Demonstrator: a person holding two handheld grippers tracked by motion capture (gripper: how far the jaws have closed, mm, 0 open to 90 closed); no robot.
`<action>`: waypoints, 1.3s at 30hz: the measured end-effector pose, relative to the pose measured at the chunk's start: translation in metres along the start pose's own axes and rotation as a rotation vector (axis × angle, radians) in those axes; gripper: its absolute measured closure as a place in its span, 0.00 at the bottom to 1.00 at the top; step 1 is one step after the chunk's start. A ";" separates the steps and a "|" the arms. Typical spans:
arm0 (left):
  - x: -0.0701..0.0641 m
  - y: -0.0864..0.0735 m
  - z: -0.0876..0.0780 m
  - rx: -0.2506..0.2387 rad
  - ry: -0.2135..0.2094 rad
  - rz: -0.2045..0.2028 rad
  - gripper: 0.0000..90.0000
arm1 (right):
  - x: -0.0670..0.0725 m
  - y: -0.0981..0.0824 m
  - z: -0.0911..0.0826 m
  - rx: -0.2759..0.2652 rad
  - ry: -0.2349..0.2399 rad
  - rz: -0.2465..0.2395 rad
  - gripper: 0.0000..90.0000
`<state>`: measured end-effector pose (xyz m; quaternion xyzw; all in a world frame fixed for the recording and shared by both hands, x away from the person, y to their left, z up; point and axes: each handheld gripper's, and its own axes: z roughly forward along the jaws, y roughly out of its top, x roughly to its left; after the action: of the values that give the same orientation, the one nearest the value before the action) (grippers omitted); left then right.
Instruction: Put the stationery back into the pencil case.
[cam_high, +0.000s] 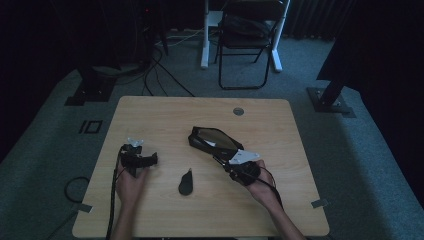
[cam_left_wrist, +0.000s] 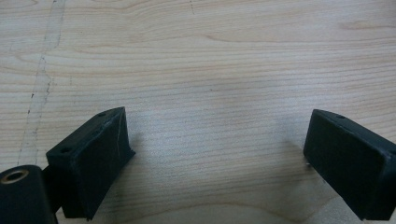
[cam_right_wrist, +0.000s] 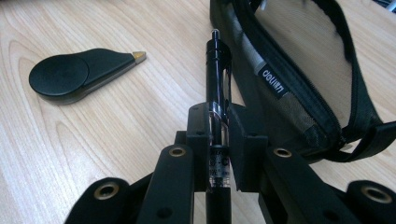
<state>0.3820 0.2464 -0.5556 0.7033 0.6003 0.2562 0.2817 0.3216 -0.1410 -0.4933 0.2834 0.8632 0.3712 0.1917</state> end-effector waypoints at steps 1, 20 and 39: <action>0.000 0.000 0.000 0.000 0.000 0.000 0.08 | -0.001 0.001 0.000 -0.003 0.000 -0.004 0.89; 0.000 0.000 0.000 0.001 0.000 0.000 0.08 | -0.003 0.013 -0.002 -0.030 -0.001 -0.001 0.89; 0.000 0.000 0.000 0.000 0.000 0.000 0.08 | -0.010 0.026 -0.005 -0.051 -0.016 -0.007 0.89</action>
<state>0.3820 0.2464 -0.5556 0.7033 0.6003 0.2562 0.2817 0.3356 -0.1346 -0.4694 0.2782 0.8530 0.3901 0.2069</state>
